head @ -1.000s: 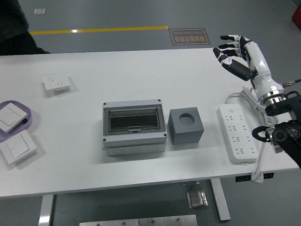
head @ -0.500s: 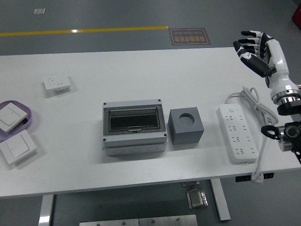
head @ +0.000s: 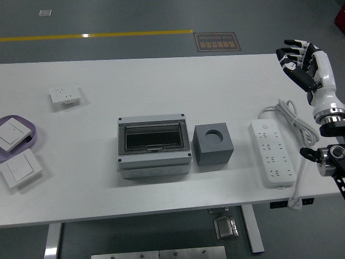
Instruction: Pick up the cylinder from the cube,place it in the box,flap close box
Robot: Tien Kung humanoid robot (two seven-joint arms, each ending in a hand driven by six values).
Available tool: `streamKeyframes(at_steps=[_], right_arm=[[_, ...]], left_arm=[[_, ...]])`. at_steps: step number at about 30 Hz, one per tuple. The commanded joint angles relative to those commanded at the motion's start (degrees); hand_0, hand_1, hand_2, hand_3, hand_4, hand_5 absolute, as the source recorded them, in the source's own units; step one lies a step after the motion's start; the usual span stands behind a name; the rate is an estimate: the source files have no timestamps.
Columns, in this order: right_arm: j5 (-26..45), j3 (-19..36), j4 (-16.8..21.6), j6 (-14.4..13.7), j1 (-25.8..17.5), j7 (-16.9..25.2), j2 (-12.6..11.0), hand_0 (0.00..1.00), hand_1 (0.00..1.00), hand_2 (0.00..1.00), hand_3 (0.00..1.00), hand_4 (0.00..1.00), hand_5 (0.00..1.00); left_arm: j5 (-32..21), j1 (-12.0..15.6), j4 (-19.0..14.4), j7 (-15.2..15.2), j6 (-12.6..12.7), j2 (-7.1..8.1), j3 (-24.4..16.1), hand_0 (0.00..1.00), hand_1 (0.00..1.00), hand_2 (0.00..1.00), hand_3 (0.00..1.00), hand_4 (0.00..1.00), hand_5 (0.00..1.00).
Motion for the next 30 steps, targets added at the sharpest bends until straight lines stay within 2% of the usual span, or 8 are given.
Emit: streamKeyframes(at_steps=[6, 10, 11, 16, 17, 22, 23, 30], right_arm=[[4.9, 0.7, -0.2, -0.6, -0.1, 3.6, -0.2, 0.708, 0.64, 0.655, 0.663, 0.801, 0.434], [7.4, 1.0, -0.7, -0.3, -0.1, 5.4, -0.1, 0.708, 0.64, 0.655, 0.663, 0.801, 0.434], [7.7, 1.0, -0.8, -0.1, 0.0, 5.7, 0.0, 0.692, 0.626, 0.64, 0.639, 0.8, 0.447], [8.3, 1.1, -1.4, 0.6, 0.0, 6.1, 0.6, 0.692, 0.626, 0.64, 0.639, 0.8, 0.447], [8.4, 1.1, -1.5, 0.7, 0.0, 6.1, 0.7, 0.686, 0.615, 0.63, 0.634, 0.804, 0.445], [8.8, 1.1, -1.9, 0.9, -0.4, 6.2, 1.1, 0.686, 0.615, 0.63, 0.634, 0.804, 0.445], [8.9, 1.1, -2.0, 0.9, -0.5, 6.3, 1.2, 0.682, 0.616, 0.634, 0.631, 0.801, 0.452], [9.4, 1.6, -2.5, 1.0, -1.1, 6.8, 1.5, 0.678, 0.613, 0.633, 0.632, 0.791, 0.465]], left_arm=[[0.1, -0.7, 0.2, 0.0, 0.0, 0.06, -0.3, 0.622, 0.585, 0.56, 0.631, 0.705, 0.307], [-1.3, -1.0, 0.4, 0.0, 0.0, 0.1, 1.0, 0.622, 0.585, 0.56, 0.631, 0.705, 0.307], [-1.9, -1.0, 0.5, 0.1, 0.0, 0.14, 1.5, 0.612, 0.452, 0.519, 0.626, 0.7, 0.301], [-3.4, -1.2, 0.6, 0.1, -0.2, 0.35, 2.8, 0.612, 0.452, 0.519, 0.626, 0.7, 0.301], [-3.5, -1.2, 0.5, 0.1, -0.2, 0.37, 2.8, 0.61, 0.42, 0.499, 0.623, 0.69, 0.292], [-2.6, -1.4, 0.2, 1.0, -1.0, 0.31, 1.8, 0.61, 0.42, 0.499, 0.623, 0.69, 0.292], [-2.4, -1.3, 0.2, 1.2, -1.3, 0.29, 1.6, 0.614, 0.508, 0.487, 0.623, 0.689, 0.291], [-1.4, -1.3, -0.1, 3.6, -3.4, 0.29, 0.6, 0.613, 0.537, 0.478, 0.621, 0.689, 0.29]])
